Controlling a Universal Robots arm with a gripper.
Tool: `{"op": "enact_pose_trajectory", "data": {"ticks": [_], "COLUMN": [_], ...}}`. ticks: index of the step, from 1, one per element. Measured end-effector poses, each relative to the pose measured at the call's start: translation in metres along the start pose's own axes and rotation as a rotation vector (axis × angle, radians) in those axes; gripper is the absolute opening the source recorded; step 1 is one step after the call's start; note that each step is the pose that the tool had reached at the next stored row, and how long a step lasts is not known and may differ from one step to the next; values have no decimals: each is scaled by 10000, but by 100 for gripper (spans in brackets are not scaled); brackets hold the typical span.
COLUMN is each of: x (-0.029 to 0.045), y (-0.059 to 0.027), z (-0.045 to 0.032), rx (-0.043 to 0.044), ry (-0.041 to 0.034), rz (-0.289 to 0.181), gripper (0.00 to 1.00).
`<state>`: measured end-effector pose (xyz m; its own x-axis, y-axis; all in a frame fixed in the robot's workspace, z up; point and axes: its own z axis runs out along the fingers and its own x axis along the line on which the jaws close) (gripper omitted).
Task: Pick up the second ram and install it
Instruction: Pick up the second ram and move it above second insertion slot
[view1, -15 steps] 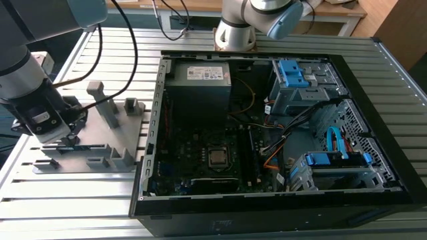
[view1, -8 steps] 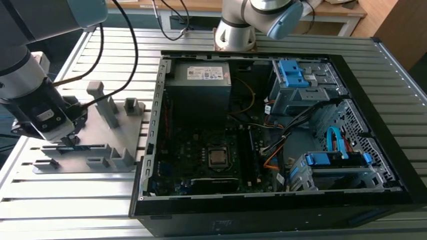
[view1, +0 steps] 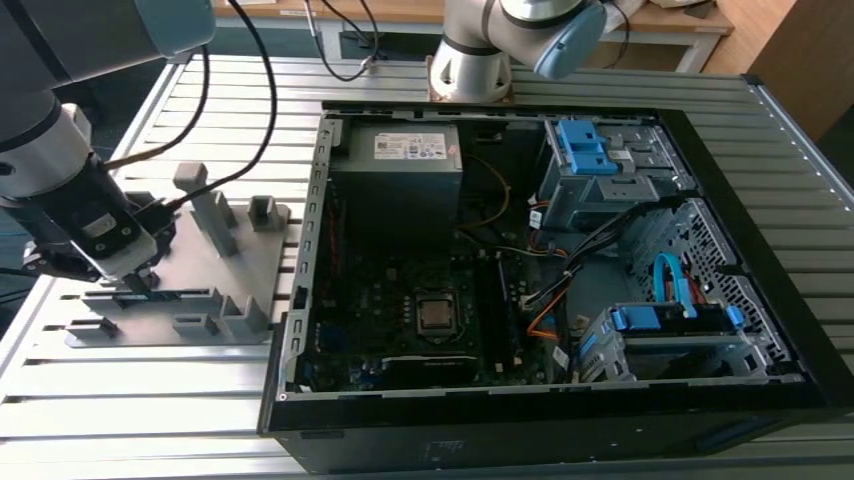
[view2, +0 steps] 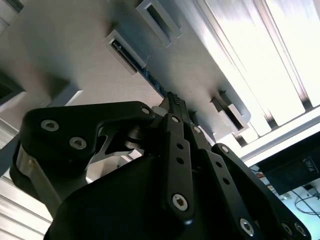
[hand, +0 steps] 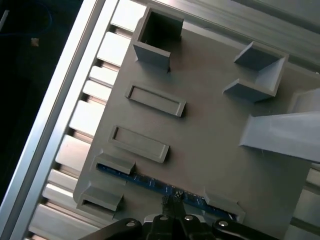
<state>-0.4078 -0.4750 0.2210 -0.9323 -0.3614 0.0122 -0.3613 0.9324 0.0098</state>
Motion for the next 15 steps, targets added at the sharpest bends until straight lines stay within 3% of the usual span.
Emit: {"op": "enact_pose_trajectory", "data": {"ticks": [15], "x": [0], "y": [0], "z": [0], "rx": [20], "ry": [16], "rz": [-1647], "gripper": [10]}}
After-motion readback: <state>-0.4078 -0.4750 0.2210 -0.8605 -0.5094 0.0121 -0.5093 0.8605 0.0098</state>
